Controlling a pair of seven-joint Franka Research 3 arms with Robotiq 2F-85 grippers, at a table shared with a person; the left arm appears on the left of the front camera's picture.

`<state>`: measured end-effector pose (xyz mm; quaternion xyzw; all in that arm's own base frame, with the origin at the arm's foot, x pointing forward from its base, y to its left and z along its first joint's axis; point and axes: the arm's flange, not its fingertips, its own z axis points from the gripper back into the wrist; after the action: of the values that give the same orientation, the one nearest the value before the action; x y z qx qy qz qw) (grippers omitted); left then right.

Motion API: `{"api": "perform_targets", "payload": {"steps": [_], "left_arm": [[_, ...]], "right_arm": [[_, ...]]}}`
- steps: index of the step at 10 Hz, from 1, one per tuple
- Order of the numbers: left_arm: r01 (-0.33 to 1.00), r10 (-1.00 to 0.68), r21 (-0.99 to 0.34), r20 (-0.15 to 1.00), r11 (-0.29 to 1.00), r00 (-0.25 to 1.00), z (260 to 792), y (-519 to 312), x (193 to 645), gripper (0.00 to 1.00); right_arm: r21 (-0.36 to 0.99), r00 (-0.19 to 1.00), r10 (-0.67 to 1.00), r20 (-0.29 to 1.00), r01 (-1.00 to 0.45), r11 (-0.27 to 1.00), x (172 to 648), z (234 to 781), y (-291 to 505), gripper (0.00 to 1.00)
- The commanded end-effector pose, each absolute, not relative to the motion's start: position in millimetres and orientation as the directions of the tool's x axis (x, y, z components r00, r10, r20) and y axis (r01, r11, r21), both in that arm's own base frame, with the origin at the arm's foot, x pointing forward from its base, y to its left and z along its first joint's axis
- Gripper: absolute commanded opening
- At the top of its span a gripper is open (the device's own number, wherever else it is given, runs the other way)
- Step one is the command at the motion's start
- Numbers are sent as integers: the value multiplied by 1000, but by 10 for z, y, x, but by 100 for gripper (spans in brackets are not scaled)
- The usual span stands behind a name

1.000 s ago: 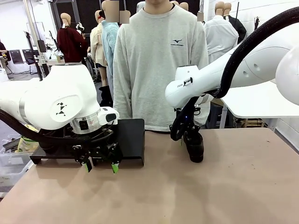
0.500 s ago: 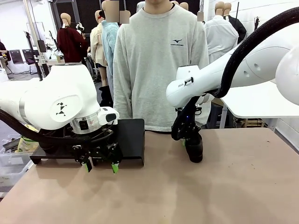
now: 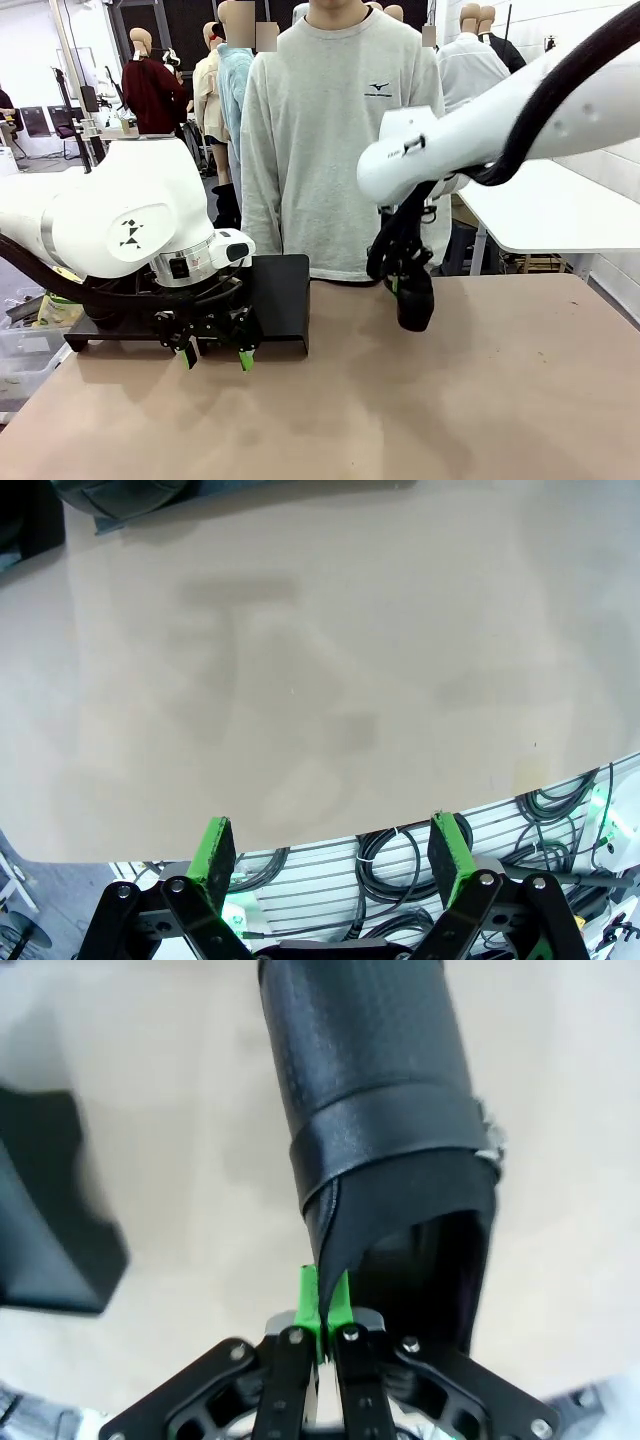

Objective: Organize the shoes by placing them on the stand.
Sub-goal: Pick up one Shoe and place it in the middle of the table.

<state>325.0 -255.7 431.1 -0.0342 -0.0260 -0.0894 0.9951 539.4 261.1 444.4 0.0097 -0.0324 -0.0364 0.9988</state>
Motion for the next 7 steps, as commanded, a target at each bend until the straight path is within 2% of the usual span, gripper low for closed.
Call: {"api": "perform_targets", "payload": {"steps": [1, 4, 5, 7], "left_arm": [[181, -177, -69, 50, 981, 983, 4321, -2545, 3244, 100], [181, -177, -69, 50, 981, 983, 4321, -2545, 3244, 100], [181, -177, -69, 50, 981, 983, 4321, -2545, 3244, 100], [181, -177, -69, 50, 981, 983, 4321, -2545, 3244, 100]], "right_arm": [[-1, 990, -96, 107, 96, 995, 4671, 4713, 2596, 0], [35, 999, -35, 27, 34, 999, 3876, 4516, 2981, 0], [39, 1000, 21, 0, -21, 999, 3755, 4398, 3094, 0], [73, 999, 45, -2, -44, 996, 3620, 4218, 3235, 0]]}}
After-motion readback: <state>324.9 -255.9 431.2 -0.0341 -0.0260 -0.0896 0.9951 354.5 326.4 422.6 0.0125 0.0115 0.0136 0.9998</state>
